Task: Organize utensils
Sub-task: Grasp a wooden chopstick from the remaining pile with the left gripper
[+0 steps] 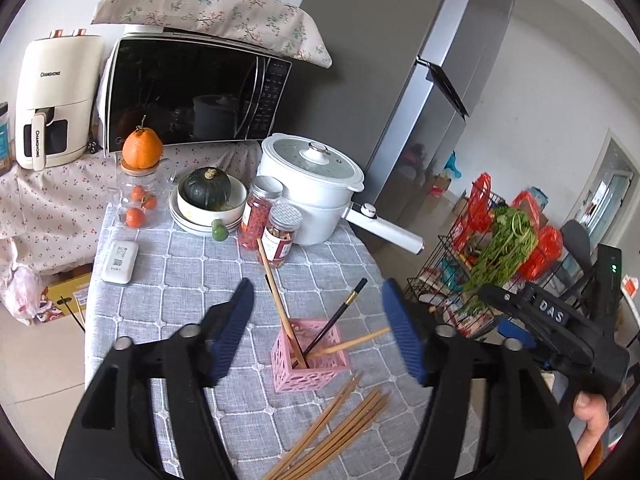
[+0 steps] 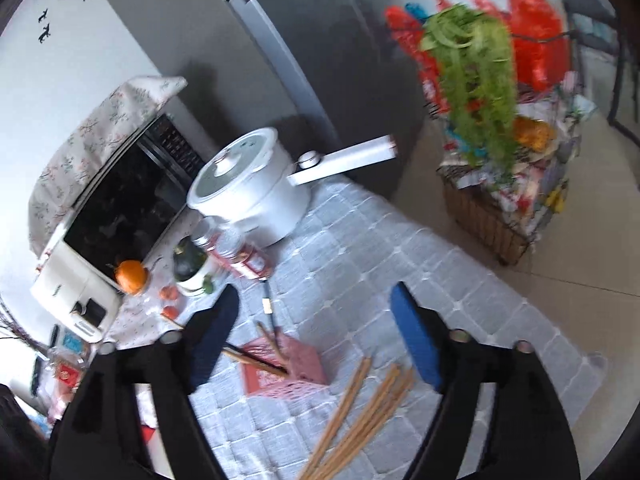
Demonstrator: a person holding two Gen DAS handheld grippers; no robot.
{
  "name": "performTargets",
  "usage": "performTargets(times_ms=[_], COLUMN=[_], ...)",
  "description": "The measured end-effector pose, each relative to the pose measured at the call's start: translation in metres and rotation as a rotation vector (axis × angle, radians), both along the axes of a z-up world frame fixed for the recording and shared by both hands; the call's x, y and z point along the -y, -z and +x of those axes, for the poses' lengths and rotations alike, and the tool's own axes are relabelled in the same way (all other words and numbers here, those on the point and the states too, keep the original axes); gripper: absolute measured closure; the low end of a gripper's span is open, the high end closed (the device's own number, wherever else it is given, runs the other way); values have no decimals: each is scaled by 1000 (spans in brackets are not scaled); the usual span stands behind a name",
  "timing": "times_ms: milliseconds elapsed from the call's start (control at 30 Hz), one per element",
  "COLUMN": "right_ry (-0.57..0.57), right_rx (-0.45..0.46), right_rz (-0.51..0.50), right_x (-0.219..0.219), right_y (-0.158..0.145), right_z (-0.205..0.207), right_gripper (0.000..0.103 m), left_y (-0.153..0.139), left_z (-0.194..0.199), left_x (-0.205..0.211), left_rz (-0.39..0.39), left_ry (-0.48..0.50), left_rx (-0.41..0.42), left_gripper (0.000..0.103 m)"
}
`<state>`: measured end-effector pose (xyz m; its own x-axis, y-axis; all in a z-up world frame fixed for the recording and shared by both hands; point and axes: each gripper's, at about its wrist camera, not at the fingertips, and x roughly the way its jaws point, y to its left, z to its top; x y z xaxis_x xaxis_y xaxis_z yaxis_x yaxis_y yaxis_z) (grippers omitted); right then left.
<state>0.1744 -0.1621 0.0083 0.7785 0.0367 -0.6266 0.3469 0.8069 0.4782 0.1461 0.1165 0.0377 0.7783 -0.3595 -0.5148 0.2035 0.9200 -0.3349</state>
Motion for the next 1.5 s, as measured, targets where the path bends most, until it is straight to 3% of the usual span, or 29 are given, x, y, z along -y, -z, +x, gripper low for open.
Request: performTargets(times_ms=[233, 367, 467, 600, 700, 800, 900, 967, 1033, 1300, 1500], right_ry=[-8, 14, 31, 22, 2, -5, 6, -1, -5, 13, 16], right_rx=[-23, -23, -73, -191, -321, -367, -380, -381, -378, -403, -416], right_rz=[-147, -253, -280, -176, 47, 223, 311, 341, 346, 372, 395], right_x=[-12, -17, -10, 13, 41, 57, 64, 64, 65, 74, 77], right_y=[22, 38, 63, 114, 154, 173, 181, 182, 182, 187, 192], right_z=[-26, -51, -67, -87, -88, -89, -93, -95, -98, -100, -99], right_gripper=[13, 7, 7, 7, 7, 7, 7, 7, 7, 7, 7], left_y=[18, 43, 73, 115, 141, 154, 163, 175, 185, 207, 211], left_z=[-11, -12, -9, -4, 0, 1, -2, 3, 10, 35, 40], left_x=[26, 46, 60, 68, 71, 78, 91, 95, 94, 93, 100], left_rz=[66, 164, 238, 288, 309, 280, 273, 298, 308, 305, 342], left_ry=[41, 113, 184, 264, 276, 295, 320, 317, 301, 264, 256], left_rx=[-37, -123, -228, -388, -461, -489, -471, -491, -509, -556, -539], left_gripper=[8, 7, 7, 7, 7, 9, 28, 51, 60, 84, 86])
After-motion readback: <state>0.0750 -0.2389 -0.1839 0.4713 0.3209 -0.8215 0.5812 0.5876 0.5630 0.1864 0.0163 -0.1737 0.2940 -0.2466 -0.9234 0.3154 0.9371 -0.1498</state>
